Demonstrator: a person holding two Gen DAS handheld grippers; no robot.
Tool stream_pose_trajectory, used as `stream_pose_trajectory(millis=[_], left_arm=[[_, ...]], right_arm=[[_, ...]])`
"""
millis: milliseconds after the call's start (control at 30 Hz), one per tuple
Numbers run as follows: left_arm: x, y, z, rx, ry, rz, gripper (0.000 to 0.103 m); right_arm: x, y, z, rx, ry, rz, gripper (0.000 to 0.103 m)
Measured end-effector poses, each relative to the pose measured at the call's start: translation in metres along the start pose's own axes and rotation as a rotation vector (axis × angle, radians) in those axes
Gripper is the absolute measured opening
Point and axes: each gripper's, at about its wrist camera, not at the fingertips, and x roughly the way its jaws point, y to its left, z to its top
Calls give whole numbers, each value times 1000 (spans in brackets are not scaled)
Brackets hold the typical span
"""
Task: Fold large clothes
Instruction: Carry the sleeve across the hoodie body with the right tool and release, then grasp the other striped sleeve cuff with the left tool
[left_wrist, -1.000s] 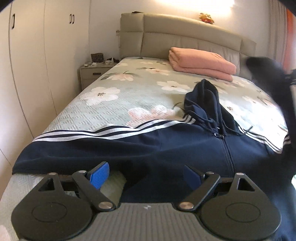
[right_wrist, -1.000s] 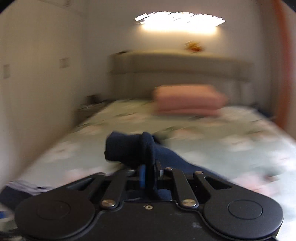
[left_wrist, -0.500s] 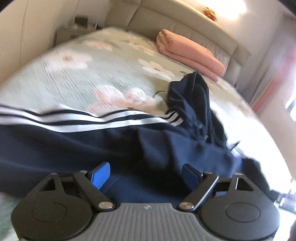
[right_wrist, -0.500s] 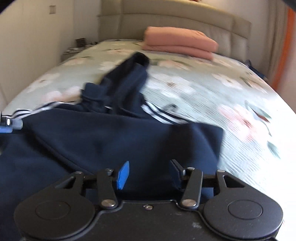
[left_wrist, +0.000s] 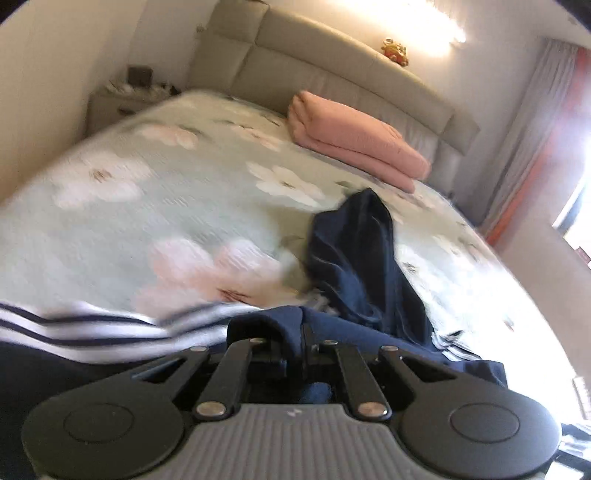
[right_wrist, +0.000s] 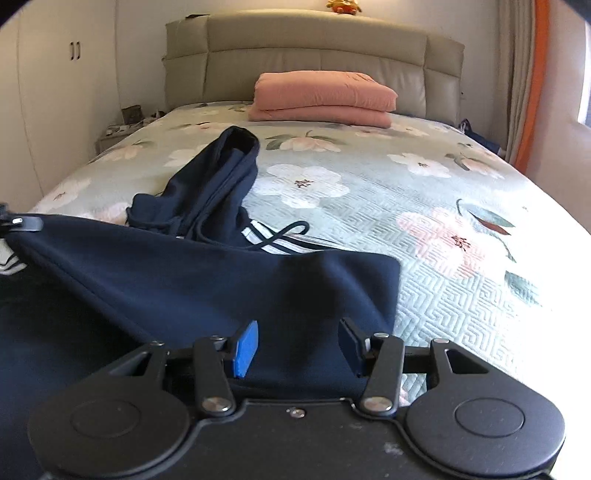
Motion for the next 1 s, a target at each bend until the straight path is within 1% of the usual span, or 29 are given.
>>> stream_pose_trajectory(millis=[67,100,133,167,200,233,267,300,333,367,400,433,467,500,533,567,600,633,667,733,767,800,867,933,1000], left_arm=[[6,10,-7,39,28,120,8],[13,14,-13,69,56,122,10],[23,16,-20,117,106,99,16],[34,14,-31,180,177,116,18],[36,9,-40,231,189,164,27],[30,6,-44,262,158,189,37],[19,6,-47,275,105,215,40],[2,7,-47,256,32,229,43],[-11,8,-46,225,-24,208,47],[-21,11,-45,184,-67,150,50],[-25,13,-45,159,-73,83,51],[-19,9,-44,157,-50,34,50],[-9,7,-47,170,-12,20,49],[8,4,-52,188,49,39,38],[24,5,-57,192,120,79,29],[41,10,-63,178,166,110,29],[40,14,-66,158,133,97,29],[33,16,-65,145,119,82,29],[24,20,-63,121,104,64,29],[-4,33,-63,67,47,27,31],[-22,41,-62,46,29,34,32],[-36,55,-64,23,16,65,35],[-62,84,-66,-23,-4,140,35],[-90,126,-70,-100,-13,211,37],[-115,175,-74,-195,-13,302,39]], right_arm=[[11,-3,0,28,28,-14,60],[18,-4,0,49,46,-14,60],[27,-6,-2,77,73,1,60],[34,-6,-3,96,99,12,60],[43,-5,-5,110,137,19,57],[49,-3,-6,116,166,26,47],[51,-1,-7,115,172,37,35],[49,2,-8,110,159,48,34],[45,5,-8,99,132,53,35],[41,10,-8,81,102,49,35],[39,14,-9,66,85,44,35],[40,18,-10,58,90,46,35],[46,22,-12,61,128,54,35],[56,26,-17,70,202,56,35],[61,29,-20,68,227,46,35],[58,34,-19,38,216,31,35],[55,37,-17,16,230,15,35],[52,36,-15,27,240,13,35],[46,34,-14,43,243,31,35],[32,31,-12,55,228,70,35],[23,31,-12,48,221,67,35],[14,32,-12,42,212,62,35],[-1,35,-14,40,201,64,36],[-9,42,-16,37,212,71,38],[-14,51,-19,35,227,80,38]])
